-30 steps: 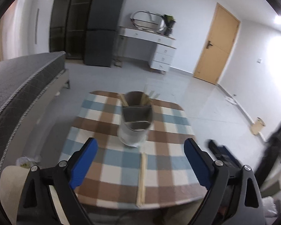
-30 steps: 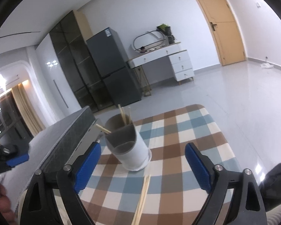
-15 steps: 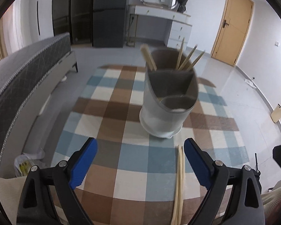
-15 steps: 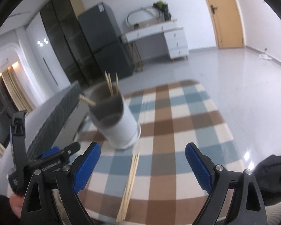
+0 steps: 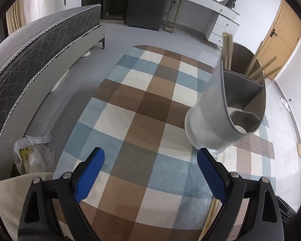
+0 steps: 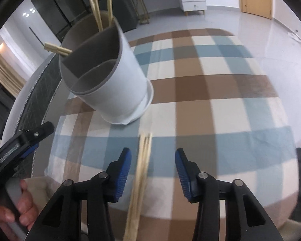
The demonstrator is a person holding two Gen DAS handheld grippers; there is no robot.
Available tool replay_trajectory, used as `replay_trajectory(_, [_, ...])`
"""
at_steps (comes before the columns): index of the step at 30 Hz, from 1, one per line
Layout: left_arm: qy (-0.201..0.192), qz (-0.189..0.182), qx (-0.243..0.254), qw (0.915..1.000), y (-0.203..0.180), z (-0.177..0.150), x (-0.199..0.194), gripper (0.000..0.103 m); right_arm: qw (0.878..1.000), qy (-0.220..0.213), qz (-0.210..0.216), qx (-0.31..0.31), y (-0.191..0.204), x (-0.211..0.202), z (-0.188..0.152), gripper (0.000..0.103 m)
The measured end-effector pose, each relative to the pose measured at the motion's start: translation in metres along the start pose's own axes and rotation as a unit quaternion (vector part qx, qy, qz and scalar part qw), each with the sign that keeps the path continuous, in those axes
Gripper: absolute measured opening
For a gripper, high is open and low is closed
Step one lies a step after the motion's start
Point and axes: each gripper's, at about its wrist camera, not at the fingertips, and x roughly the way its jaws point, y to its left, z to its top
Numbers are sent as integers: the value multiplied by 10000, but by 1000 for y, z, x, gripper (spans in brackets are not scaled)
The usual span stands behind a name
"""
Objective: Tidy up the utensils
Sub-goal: 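Lower both grippers to the remaining chopsticks and close each on one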
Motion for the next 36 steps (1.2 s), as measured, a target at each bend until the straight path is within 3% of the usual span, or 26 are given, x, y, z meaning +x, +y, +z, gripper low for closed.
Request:
replay_trajectory(5, [440, -51, -402, 9982, 15, 5, 14, 91, 9996, 118, -23, -261, 13, 28, 8, 42])
replay_trajectory(9, [562, -35, -774, 9954, 28, 7, 20, 91, 9987, 234, -43, -444, 20, 45, 9, 39])
replay_trajectory(20, [606, 121, -703, 9956, 28, 7, 29, 91, 9955, 259, -412, -808, 37, 58, -1, 18])
replay_trajectory(23, [591, 170, -631, 9961, 26, 6, 31, 91, 9964, 227, -371, -727, 35, 57, 0, 4])
replay_trajectory(29, [604, 173, -449, 9970, 13, 2, 31, 91, 9992, 116, -137, -357, 22, 50, 8, 4])
replay_trajectory(33, [432, 135, 43, 9990, -7, -7, 27, 91, 9999, -55, 111, 114, 6, 32, 12, 4])
replay_trajectory(36, [489, -112, 402, 9979, -21, -17, 27, 91, 9980, -241, 283, 516, -11, 14, 15, 4])
